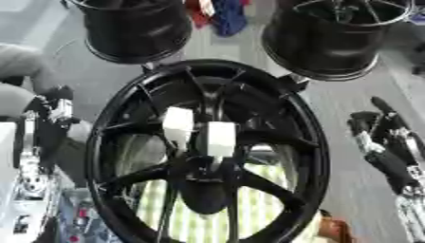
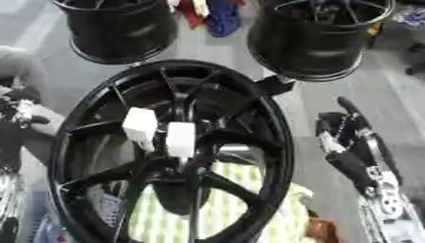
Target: Pull the pin out of the wheel hub.
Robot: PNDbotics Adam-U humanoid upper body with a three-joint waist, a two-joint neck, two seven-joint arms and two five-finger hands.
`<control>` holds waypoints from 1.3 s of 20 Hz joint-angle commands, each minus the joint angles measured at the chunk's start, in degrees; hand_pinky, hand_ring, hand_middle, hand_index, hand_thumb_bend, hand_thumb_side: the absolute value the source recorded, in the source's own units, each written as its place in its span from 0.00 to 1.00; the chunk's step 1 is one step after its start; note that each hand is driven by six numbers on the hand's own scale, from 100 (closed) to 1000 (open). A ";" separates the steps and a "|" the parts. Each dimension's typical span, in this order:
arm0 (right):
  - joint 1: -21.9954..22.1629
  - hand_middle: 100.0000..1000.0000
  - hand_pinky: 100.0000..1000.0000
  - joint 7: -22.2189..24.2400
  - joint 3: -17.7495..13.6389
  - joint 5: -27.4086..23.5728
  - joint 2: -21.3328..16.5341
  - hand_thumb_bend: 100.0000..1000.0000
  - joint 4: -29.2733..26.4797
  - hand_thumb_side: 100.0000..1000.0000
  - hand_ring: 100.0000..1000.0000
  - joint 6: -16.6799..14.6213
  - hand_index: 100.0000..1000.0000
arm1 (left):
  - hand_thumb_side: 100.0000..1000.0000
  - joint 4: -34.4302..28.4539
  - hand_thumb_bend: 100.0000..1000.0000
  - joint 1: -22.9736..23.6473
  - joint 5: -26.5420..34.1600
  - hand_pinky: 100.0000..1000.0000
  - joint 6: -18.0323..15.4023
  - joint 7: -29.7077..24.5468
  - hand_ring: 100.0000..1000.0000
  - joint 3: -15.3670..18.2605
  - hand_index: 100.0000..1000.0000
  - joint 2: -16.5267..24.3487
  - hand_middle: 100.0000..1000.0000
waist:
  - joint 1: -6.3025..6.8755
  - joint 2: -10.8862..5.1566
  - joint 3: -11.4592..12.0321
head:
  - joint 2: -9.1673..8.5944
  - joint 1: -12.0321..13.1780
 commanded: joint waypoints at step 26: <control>-0.42 0.67 0.80 0.28 0.21 0.46 -1.73 0.09 -0.66 0.20 0.74 0.01 0.98 | 0.53 -10.01 0.23 -6.79 0.50 0.51 -1.90 -12.63 0.76 -8.10 0.76 34.21 0.70 | 1.20 -1.19 -1.40 | 0.28 0.60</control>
